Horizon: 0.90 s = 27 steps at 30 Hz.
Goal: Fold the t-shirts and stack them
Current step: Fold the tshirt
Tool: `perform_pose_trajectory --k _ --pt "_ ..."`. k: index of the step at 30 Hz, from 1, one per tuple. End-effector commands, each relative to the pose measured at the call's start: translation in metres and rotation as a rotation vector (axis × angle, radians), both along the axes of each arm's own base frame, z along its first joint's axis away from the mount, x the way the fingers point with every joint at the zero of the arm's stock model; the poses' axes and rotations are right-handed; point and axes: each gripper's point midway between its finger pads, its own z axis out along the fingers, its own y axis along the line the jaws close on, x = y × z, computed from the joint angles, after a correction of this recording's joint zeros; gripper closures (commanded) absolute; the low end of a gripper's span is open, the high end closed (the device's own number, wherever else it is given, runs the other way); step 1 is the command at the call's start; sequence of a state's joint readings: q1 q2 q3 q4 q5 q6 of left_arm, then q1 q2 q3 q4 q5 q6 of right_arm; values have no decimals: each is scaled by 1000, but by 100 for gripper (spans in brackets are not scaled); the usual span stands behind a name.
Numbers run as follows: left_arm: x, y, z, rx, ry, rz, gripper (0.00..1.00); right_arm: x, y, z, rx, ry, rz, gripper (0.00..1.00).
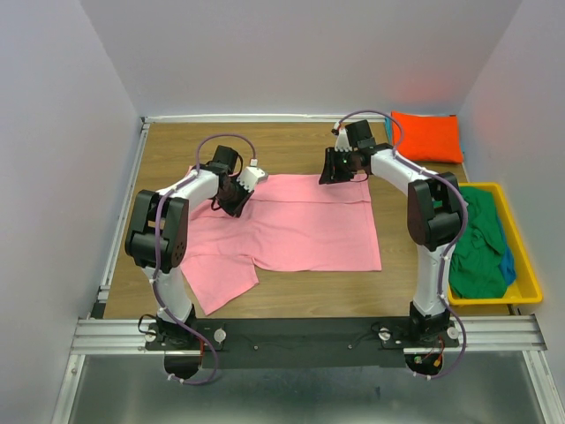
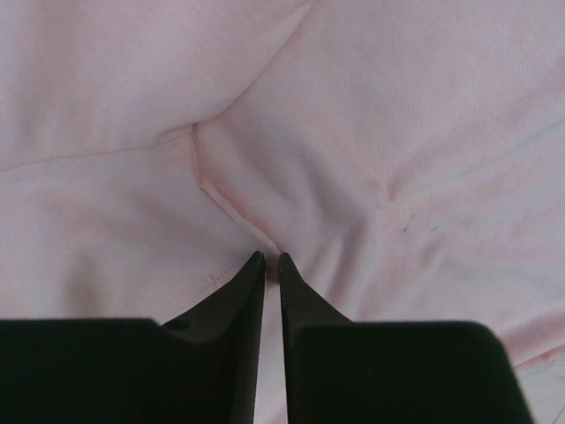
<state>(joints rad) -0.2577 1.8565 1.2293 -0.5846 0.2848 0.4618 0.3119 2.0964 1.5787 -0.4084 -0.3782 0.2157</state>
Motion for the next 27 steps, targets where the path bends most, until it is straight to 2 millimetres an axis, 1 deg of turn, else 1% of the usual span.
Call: perform_pose_trajectory --k 1,2,5,7,11,14,19,22,23,27 --pt "-3 1 -3 18 13 2 86 0 -9 -2 -22 9 -13 60" --pt "-2 0 1 14 10 1 92 0 -9 -3 -23 10 -13 60" --pt "0 -3 12 -1 1 -2 100 0 -9 -2 -21 9 -14 60" --pt "1 -7 22 -23 -7 -6 100 0 -9 -2 -19 10 -12 60" --pt "-6 -17 33 -76 28 -33 100 -1 -9 -2 -17 13 -12 60" --pt "-9 -20 37 -94 46 -45 100 -1 -9 -2 -17 12 -12 60" --pt "-14 -23 35 -109 72 -56 100 -1 -10 -3 -17 15 -10 60" --pt "-17 -24 32 -116 89 -73 83 -1 -10 -3 -23 9 -5 60" --pt "-19 -27 33 -132 97 -85 80 0 -12 -2 -36 -1 -2 60" --pt "-21 -30 39 -154 103 -112 80 4 -19 0 -63 -23 -3 60"
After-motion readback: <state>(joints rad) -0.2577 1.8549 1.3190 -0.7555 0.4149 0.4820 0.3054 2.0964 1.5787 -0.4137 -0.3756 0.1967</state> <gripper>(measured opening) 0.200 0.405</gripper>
